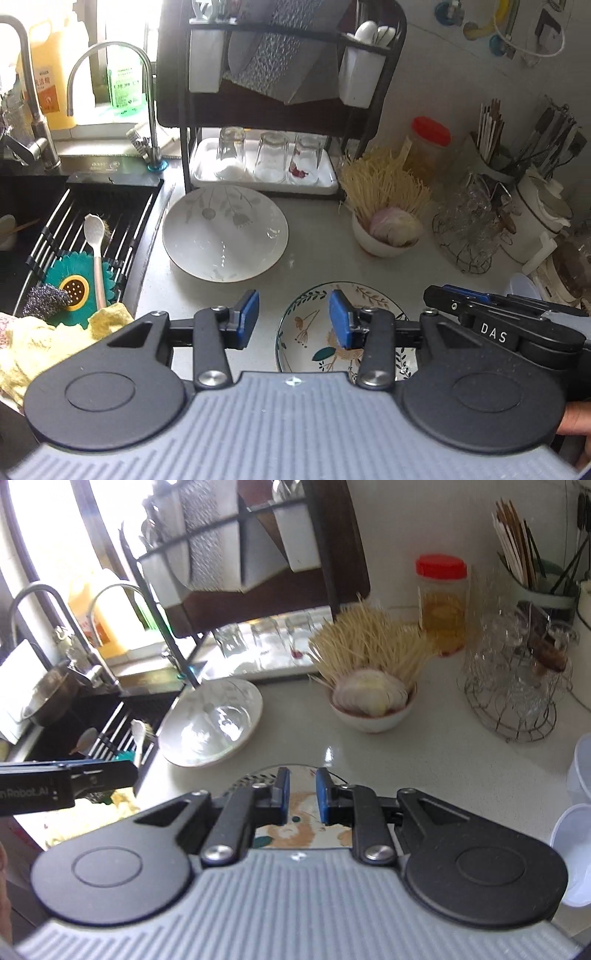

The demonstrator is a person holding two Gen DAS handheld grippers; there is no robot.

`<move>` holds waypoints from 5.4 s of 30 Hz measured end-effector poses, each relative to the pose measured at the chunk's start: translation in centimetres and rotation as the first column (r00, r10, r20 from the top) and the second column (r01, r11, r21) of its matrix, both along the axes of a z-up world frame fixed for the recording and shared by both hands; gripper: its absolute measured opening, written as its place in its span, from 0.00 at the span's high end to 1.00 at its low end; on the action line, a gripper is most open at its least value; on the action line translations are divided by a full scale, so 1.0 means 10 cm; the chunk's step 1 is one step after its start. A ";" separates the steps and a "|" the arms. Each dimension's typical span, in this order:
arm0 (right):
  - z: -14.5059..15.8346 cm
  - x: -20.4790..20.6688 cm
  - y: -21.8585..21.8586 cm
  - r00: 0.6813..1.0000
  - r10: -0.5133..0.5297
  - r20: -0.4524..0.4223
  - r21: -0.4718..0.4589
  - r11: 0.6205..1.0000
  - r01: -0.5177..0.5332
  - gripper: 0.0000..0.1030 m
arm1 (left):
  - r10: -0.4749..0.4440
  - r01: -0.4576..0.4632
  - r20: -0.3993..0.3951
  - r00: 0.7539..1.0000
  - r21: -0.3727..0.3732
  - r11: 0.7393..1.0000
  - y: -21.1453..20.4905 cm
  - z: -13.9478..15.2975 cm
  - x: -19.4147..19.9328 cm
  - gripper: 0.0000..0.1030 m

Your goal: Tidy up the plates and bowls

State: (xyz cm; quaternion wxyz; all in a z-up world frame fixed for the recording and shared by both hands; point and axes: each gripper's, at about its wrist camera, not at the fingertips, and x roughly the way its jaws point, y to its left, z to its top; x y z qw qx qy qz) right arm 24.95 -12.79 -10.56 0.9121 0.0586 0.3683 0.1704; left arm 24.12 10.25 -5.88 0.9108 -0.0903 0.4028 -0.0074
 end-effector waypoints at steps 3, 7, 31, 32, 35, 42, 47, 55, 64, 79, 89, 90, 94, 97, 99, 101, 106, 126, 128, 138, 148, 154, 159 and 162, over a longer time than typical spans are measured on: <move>0.19 -0.17 0.03 0.999 0.009 0.040 0.020 1.000 -0.010 0.81 | -0.007 0.007 0.045 0.999 -0.004 1.000 0.02 0.18 -0.17 0.52; 0.41 -0.41 0.06 0.996 0.008 0.086 0.036 0.999 -0.011 0.81 | -0.020 0.022 0.075 0.997 -0.023 1.000 0.07 0.32 -0.36 0.51; 0.72 -1.55 -0.08 0.984 -0.075 0.159 0.087 0.994 0.062 0.81 | -0.115 0.114 0.190 0.975 0.014 0.993 -0.06 0.61 -1.35 0.40; 0.72 -1.56 -0.09 0.984 -0.075 0.160 0.084 0.995 0.062 0.81 | -0.118 0.119 0.191 0.975 0.007 0.993 -0.08 0.61 -1.37 0.40; 0.73 -1.57 -0.16 0.984 -0.064 0.166 0.089 0.995 0.050 0.81 | -0.110 0.113 0.194 0.975 -0.002 0.994 -0.17 0.60 -1.38 0.40; 0.78 -1.50 -0.52 0.987 -0.023 0.162 0.082 0.997 0.010 0.81 | -0.092 0.095 0.185 0.978 -0.011 0.995 -0.58 0.55 -1.23 0.40; 0.67 -1.42 -0.77 0.988 -0.017 0.154 0.073 0.997 0.005 0.81 | -0.085 0.088 0.169 0.982 -0.012 0.996 -0.85 0.49 -1.13 0.40; 0.51 -1.35 -1.00 0.988 0.041 0.147 0.081 0.995 -0.053 0.81 | -0.021 0.022 0.137 0.990 -0.004 1.000 -1.09 0.35 -1.10 0.40; 0.32 -1.24 -1.03 0.989 0.119 0.091 0.076 0.989 -0.126 0.81 | 0.050 -0.050 0.096 0.994 -0.007 0.999 -1.17 0.18 -1.24 0.40; 0.20 -0.99 -0.77 0.973 0.226 0.045 0.086 0.970 -0.229 0.81 | 0.196 -0.194 0.039 0.980 -0.034 0.980 -0.80 0.02 -1.28 0.40; 0.11 -0.64 -0.44 0.978 0.209 0.001 0.077 0.975 -0.208 0.81 | 0.201 -0.201 0.001 0.980 -0.070 0.977 -0.37 -0.15 -0.85 0.40; 0.10 -0.59 -0.40 0.979 0.206 -0.004 0.079 0.976 -0.205 0.81 | 0.200 -0.200 -0.005 0.980 -0.073 0.977 -0.31 -0.17 -0.78 0.40; 0.06 -0.38 -0.19 0.979 0.201 -0.018 0.069 0.978 -0.199 0.81 | 0.197 -0.199 -0.033 0.980 -0.084 0.976 -0.06 -0.29 -0.51 0.40; 0.04 -0.21 -0.02 0.982 0.187 -0.035 0.064 0.981 -0.184 0.81 | 0.190 -0.194 -0.056 0.980 -0.088 0.977 0.14 -0.38 -0.31 0.40; 0.02 -0.10 0.09 0.982 0.182 -0.043 0.059 0.982 -0.179 0.81 | 0.186 -0.191 -0.068 0.980 -0.088 0.978 0.26 -0.43 -0.18 0.40; -0.01 0.02 0.20 0.983 0.175 -0.057 0.049 0.984 -0.172 0.81 | 0.185 -0.192 -0.081 0.979 -0.098 0.977 0.40 -0.49 -0.05 0.40; -0.11 0.31 0.43 0.984 0.142 -0.106 0.046 0.989 -0.138 0.81 | 0.163 -0.174 -0.104 0.981 -0.110 0.979 0.69 -0.61 0.26 0.40; -0.49 1.17 0.95 0.977 -0.022 -0.212 0.017 1.000 0.026 0.79 | 0.107 -0.139 -0.185 0.977 -0.167 0.976 1.47 -1.19 1.23 0.40; -0.53 1.26 0.97 0.974 -0.037 -0.221 0.023 0.999 0.043 0.62 | 0.112 -0.147 -0.190 0.975 -0.182 0.972 1.55 -1.25 1.32 0.40; -0.74 1.68 1.13 0.962 -0.082 -0.258 0.055 0.993 0.100 0.53 | 0.104 -0.151 -0.203 0.974 -0.233 0.961 1.85 -1.47 1.73 0.41; -0.97 1.90 1.28 0.956 -0.071 -0.285 0.048 0.995 0.088 0.61 | 0.078 -0.133 -0.221 0.972 -0.245 0.960 1.93 -1.64 1.94 0.63; -1.03 1.97 1.33 0.957 -0.064 -0.283 0.014 0.997 0.071 0.70 | 0.085 -0.146 -0.214 0.973 -0.286 0.947 1.98 -1.70 2.04 0.64; -1.07 2.00 1.31 0.958 -0.050 -0.282 0.026 0.998 0.059 0.75 | 0.098 -0.157 -0.208 0.973 -0.286 0.945 1.99 -1.70 2.07 0.71; -1.06 2.00 1.34 0.963 -0.024 -0.268 0.024 0.999 0.032 0.84 | 0.096 -0.150 -0.208 0.973 -0.261 0.954 2.00 -1.71 2.08 0.83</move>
